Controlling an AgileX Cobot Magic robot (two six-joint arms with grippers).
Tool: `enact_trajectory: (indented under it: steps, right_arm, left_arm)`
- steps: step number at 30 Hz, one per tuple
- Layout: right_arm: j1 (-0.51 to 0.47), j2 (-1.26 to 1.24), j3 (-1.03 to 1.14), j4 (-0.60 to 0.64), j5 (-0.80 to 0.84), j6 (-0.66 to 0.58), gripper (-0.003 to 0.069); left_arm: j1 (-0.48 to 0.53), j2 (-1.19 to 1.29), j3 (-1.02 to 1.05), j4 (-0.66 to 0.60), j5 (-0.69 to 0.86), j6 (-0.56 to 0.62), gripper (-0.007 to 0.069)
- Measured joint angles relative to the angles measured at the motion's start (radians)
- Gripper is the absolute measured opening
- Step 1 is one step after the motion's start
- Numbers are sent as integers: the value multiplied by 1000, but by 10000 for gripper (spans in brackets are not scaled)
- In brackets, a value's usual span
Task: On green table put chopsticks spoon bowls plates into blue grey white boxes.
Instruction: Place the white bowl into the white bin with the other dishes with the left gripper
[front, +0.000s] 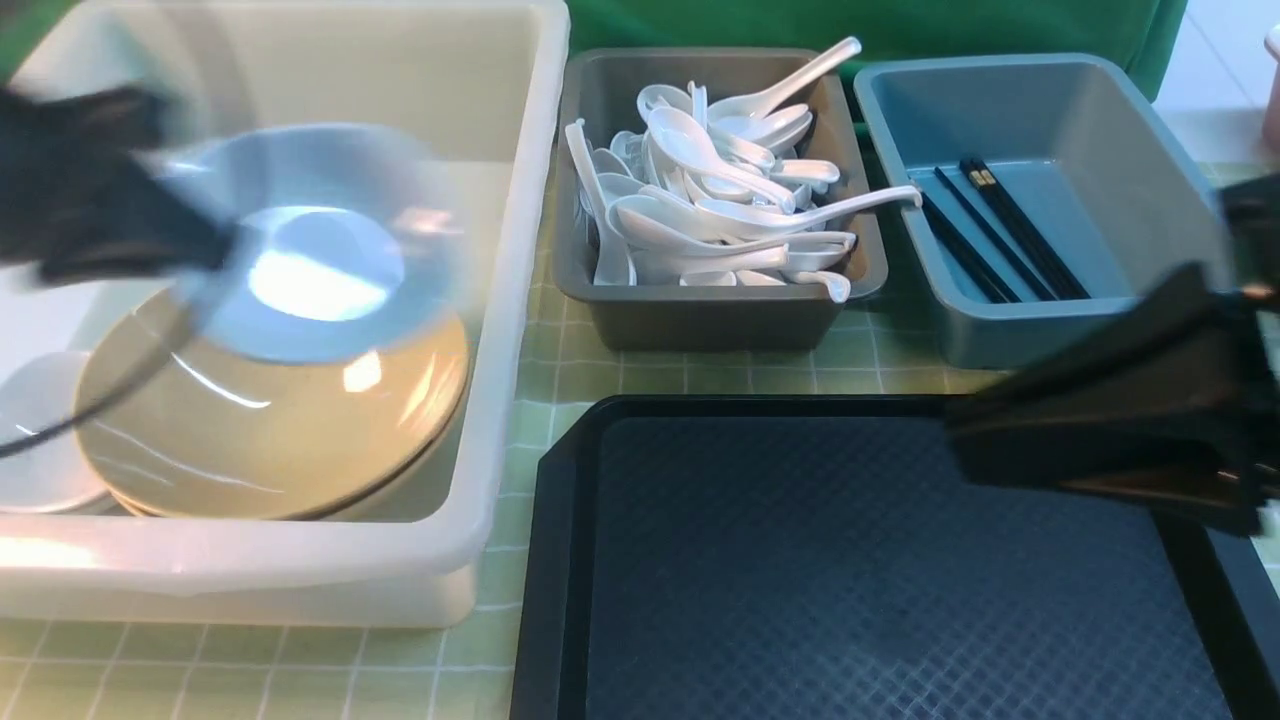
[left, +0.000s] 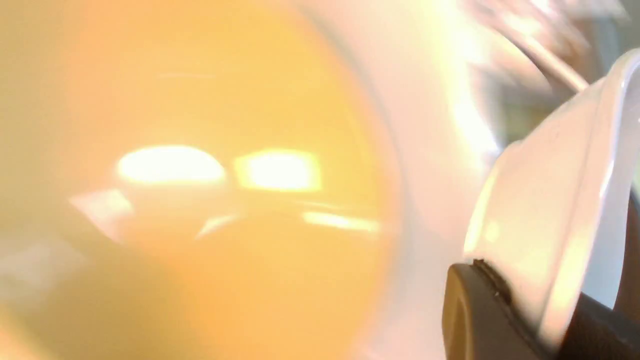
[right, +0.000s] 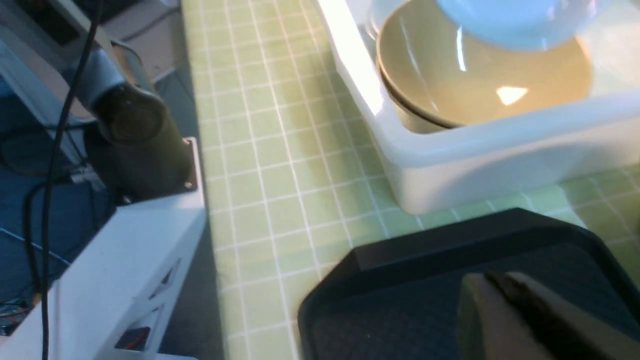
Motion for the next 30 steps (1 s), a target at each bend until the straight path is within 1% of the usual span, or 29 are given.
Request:
enact_trajectory:
  steps: [1,2,4,5,6,8,13,14,17,22,30]
  right_arm:
    - [0,6,0,3,0,-2,21]
    - [0,24,0,8,0,-9,21]
    - [0,39,0,10,-1,-16,21]
    - [0,41,0,11,-1,-21,21]
    - [0,44,0,12,-1,-27,21]
    - [0,45,0,16,-1,-31,21]
    - [0,45,0,18,5,-37,21]
    - [0,45,0,18,7,-38,21]
    - [0,45,0,22,17,-45,21]
    - [0,45,0,23,19,-46,22]
    - [0,45,0,23,19,-46,26]
  left_arm:
    - [30,-5,6,0,-9,-5,15]
    - [145,-9,18,7,-43,-26,15]
    - [250,-7,19,45,-84,-52,15]
    - [271,-4,19,63,-92,-60,15]
    - [298,6,19,114,-104,-82,15]
    - [300,28,19,195,-113,-126,15]
    - [247,90,22,405,-147,-278,15]
    - [244,94,22,413,-149,-283,15]
    - [210,119,22,507,-184,-356,15]
    - [186,166,22,569,-195,-396,15]
    - [139,282,22,571,-197,-415,20]
